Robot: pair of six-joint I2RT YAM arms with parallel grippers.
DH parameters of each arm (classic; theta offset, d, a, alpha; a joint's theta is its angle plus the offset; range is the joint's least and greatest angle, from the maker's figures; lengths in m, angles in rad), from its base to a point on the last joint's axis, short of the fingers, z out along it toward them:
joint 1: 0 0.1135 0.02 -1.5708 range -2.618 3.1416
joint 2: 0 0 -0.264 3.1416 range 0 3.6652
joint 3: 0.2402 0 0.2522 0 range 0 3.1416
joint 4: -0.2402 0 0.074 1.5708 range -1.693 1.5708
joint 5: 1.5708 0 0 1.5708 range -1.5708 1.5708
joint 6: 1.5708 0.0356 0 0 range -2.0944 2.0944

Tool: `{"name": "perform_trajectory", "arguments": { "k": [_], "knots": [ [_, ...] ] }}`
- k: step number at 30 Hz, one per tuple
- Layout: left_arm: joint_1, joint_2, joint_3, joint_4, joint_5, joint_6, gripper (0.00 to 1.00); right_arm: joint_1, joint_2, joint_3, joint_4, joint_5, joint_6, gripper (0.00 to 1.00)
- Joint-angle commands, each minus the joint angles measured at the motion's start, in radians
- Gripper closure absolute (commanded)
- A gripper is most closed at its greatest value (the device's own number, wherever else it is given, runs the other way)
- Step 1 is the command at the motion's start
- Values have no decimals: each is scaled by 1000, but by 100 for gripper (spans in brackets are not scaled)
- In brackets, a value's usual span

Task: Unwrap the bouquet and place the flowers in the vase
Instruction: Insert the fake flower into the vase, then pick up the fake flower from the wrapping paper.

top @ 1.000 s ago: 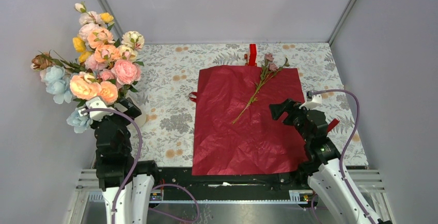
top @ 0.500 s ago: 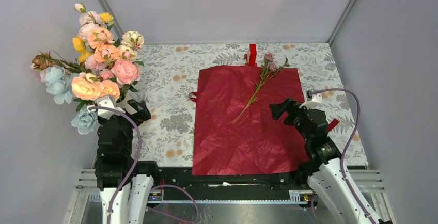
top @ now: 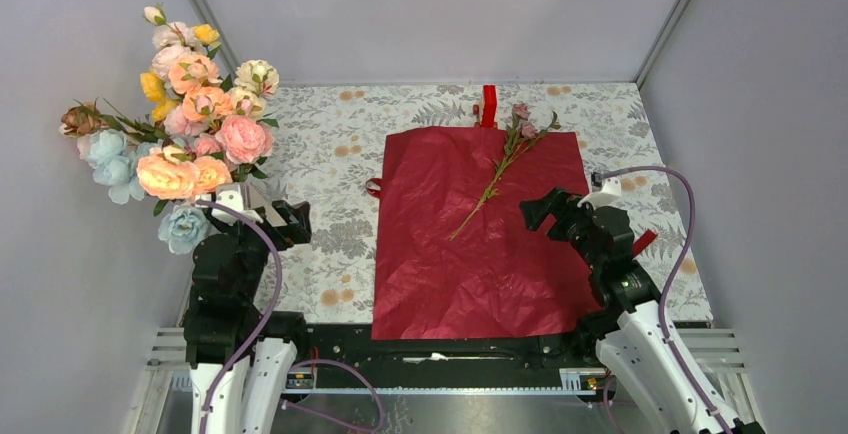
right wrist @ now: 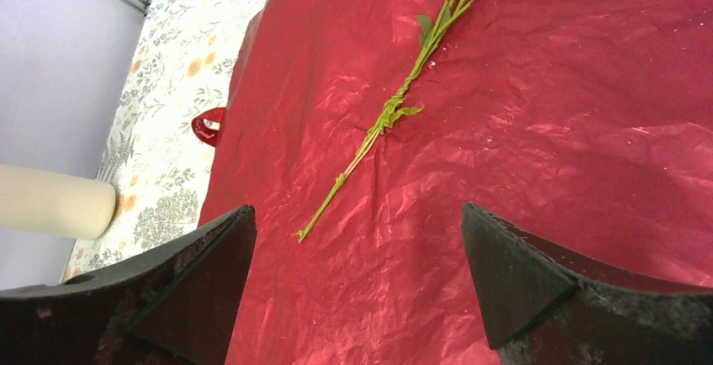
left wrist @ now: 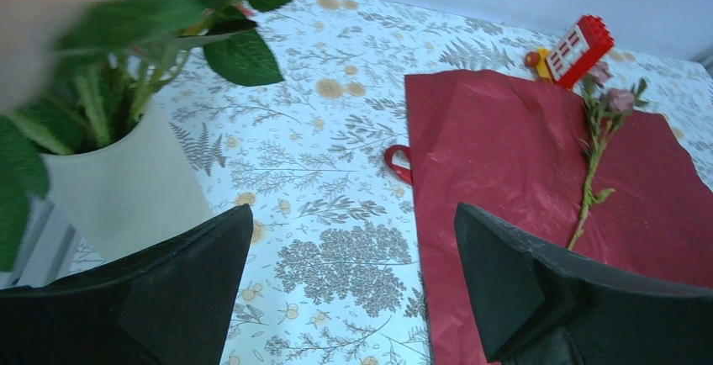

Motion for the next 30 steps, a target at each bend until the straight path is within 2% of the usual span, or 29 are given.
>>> {"name": "perform_trajectory", "arguments": {
  "k": [1,11,18,25,28,30],
  "knots": [
    [-10,12,-14,45,106,38,2,-6,9,49,22,-20,-4,2],
    [-29,113,-17,111,170,44,2,-6,45,59,22,-43,17,2],
    [-115,195,-8,143,160,79,3,-6,115,84,8,-50,47,5],
    [-237,315,17,153,147,133,2,-6,272,172,-86,11,95,17],
    [-259,369,41,149,199,145,2,-2,365,226,-116,34,125,26],
    [-260,402,60,146,239,147,1,11,453,285,-145,74,130,28]
  ]
}}
